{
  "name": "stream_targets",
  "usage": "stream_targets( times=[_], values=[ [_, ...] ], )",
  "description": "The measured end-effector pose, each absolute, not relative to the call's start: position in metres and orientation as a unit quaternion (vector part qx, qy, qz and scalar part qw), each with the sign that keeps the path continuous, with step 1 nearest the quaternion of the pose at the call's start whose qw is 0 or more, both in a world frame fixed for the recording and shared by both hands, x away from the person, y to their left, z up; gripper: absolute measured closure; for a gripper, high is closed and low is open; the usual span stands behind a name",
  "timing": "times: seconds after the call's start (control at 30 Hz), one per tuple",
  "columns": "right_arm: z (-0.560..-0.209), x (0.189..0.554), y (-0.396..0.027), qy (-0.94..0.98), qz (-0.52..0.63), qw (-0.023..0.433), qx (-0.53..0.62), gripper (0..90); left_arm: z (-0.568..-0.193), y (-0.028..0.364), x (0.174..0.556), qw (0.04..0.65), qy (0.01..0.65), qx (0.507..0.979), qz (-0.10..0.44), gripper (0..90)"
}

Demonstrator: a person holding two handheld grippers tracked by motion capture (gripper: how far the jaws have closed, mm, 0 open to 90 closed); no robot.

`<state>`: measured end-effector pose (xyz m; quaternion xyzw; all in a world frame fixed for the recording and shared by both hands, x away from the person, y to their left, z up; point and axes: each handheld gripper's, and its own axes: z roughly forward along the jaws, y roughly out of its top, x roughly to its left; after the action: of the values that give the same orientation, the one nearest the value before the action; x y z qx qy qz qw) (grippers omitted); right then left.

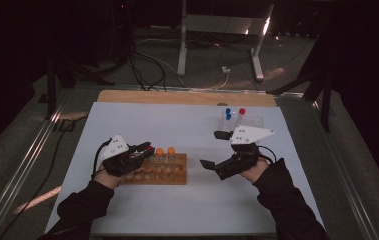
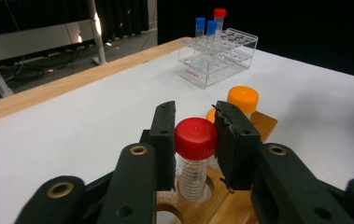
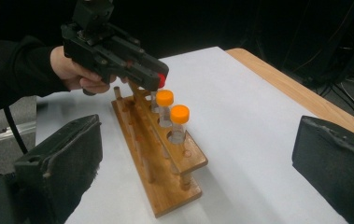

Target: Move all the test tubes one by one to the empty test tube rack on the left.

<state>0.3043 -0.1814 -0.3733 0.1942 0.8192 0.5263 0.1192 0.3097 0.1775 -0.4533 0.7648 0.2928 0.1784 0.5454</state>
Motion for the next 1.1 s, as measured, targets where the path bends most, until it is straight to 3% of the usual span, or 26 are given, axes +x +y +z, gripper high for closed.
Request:
stream_targets(
  times=[0.07, 0.43, 0.73, 0.83, 1.1],
  values=[
    [-0.373, 0.305, -0.183, 0.817, 0.527, 0.124, 0.198, 1.7, -0.453, 0.179, 0.310, 0.550, 0.293, 0.762, 0.175, 68.5],
    [-0.373, 0.311, -0.198, 0.800, 0.553, 0.146, 0.184, 1.7, -0.437, 0.192, 0.301, 0.585, 0.284, 0.744, 0.157, 34.0],
    [-0.375, 0.332, -0.224, 0.788, 0.534, 0.189, 0.241, 2.2, -0.430, 0.201, 0.289, 0.606, 0.277, 0.734, 0.135, 5.4],
    [-0.378, 0.343, -0.238, 0.781, 0.527, 0.191, 0.275, 6.0, -0.429, 0.201, 0.285, 0.600, 0.270, 0.740, 0.136, 2.0],
    [-0.395, 0.374, -0.271, 0.757, 0.503, 0.233, 0.346, 5.9, -0.430, 0.204, 0.278, 0.598, 0.261, 0.743, 0.152, 0.6]
  ],
)
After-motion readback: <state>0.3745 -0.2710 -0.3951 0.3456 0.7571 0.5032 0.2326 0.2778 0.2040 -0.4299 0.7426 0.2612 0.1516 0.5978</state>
